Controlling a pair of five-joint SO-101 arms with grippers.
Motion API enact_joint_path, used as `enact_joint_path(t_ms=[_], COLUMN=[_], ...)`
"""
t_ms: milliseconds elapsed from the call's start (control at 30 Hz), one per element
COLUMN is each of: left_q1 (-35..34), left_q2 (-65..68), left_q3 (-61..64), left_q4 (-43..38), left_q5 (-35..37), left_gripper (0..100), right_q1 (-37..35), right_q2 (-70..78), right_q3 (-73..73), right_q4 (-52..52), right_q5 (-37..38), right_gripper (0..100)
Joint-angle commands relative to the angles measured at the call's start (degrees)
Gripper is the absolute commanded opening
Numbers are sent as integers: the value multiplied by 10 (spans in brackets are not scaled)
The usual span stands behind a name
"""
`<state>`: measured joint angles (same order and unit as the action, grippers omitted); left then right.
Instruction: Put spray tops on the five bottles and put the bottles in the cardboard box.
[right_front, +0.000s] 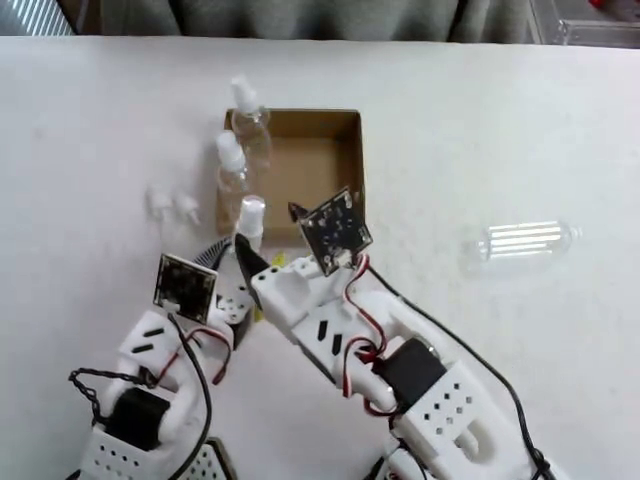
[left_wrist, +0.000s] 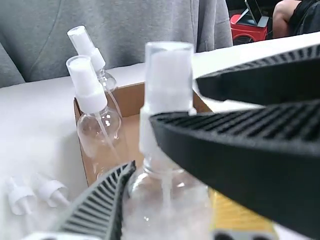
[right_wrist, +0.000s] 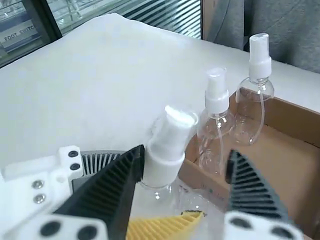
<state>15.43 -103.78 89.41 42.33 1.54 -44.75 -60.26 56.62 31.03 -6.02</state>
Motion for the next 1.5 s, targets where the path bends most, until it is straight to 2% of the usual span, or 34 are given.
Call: enact_joint_path(t_ms=[0,167,300,367,467,500,567,633,700,933,1167,1467], left_q1=[-6,-6,-6,-6,-6,-6,-6,-6,-6,-6,-6,-6], left_q2=[-7,-7,-7,-7,-7,-7,-7,-7,-7,-7,-7,-7], left_q3=[-25,-25,-25,-25,-25,-25,-25,-25,-25,-24,-18,-18], left_q4=[-6,-6,-6,-6,-6,-6,-6,-5,-5,-4,-6,-6], left_q5=[-5,-5,-5,-5,-5,-5,-5,-5,-5,-5,-5,-5], left_gripper=[21,21,21,21,21,21,21,21,21,21,21,21], right_q1=[0,2,9,26,59,68,85,95,102,81,2,84], right_q2=[-45,-102,-125,-124,-105,-95,-73,-48,-23,56,71,71], right_q3=[-25,-84,-106,-106,-105,-105,-101,-89,-69,-21,-22,-20], right_q4=[12,90,134,137,138,138,138,124,89,-58,-27,28], right_q5=[4,58,74,73,76,76,76,76,75,72,71,71], right_gripper=[286,286,262,189,14,9,61,51,16,15,15,15])
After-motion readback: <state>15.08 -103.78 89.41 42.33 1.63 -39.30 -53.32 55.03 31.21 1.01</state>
